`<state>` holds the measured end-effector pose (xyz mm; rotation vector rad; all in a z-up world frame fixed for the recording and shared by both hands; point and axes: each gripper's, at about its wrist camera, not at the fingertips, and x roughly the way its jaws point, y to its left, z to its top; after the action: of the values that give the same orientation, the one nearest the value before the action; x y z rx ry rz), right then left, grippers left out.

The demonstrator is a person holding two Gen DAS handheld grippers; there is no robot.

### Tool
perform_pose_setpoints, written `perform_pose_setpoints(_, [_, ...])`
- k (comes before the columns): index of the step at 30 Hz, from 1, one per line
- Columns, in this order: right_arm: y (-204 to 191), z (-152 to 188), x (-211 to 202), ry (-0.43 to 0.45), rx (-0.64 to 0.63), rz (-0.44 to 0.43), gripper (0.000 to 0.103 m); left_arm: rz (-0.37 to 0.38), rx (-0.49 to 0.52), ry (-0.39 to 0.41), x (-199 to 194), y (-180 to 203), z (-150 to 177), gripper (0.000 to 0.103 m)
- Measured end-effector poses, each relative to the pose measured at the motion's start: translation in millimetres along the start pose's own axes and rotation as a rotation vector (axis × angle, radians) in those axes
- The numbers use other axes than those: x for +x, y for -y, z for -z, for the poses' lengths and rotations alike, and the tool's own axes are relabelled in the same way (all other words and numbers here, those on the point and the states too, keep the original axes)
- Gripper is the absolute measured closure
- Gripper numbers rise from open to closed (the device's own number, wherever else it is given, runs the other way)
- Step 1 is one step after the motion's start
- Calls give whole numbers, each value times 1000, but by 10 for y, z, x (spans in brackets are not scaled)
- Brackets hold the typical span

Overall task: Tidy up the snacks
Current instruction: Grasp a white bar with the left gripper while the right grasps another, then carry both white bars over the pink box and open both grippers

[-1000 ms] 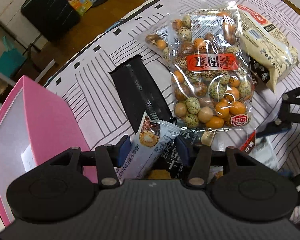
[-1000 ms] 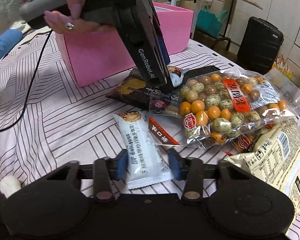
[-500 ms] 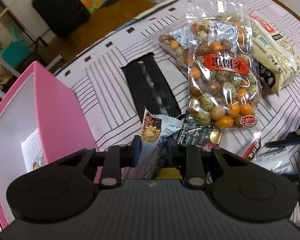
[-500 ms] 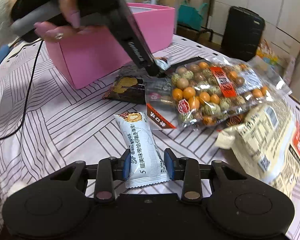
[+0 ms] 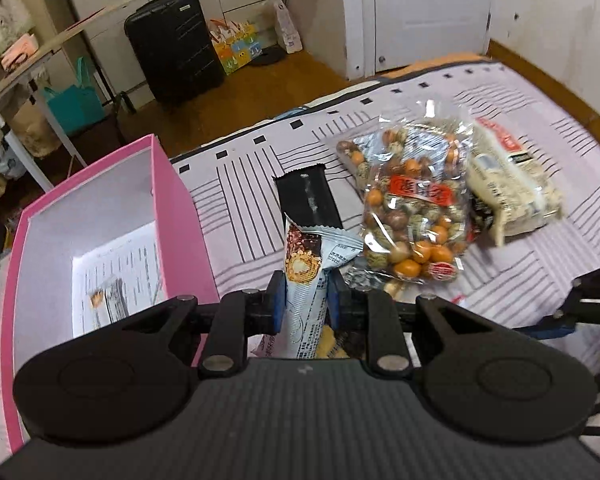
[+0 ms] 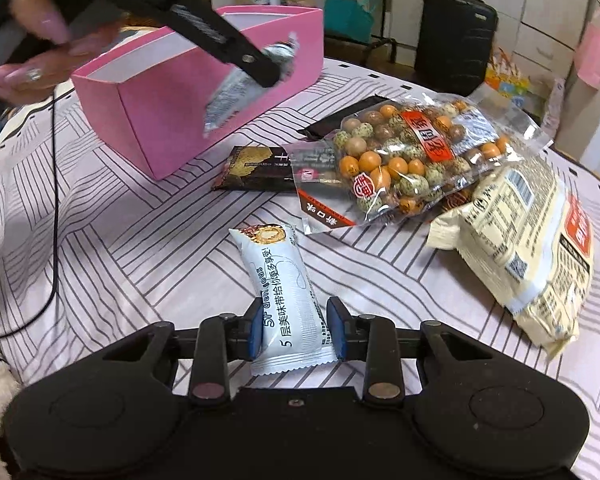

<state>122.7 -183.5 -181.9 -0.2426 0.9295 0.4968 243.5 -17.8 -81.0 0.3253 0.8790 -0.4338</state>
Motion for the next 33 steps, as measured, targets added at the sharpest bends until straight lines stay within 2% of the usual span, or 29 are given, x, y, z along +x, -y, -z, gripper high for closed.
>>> perform_pose_setpoints(8, [-128,9,-283,-15,34,11,66,99,-49,-20,-347,-8,215,82])
perform_pose_setpoints(14, [-272,-75,-581,-9,4,29,66,136,-76,-21,-631,4,426,83])
perform_pose_setpoints(23, [-459,-202,-853,8,11,-3,66,138,-85,-81,-962,-63,685,82])
perform_pose_setpoints(33, [-785,-578,-1065,152,-14,-90,66,90,-154,-58,-1422,-431,852,82])
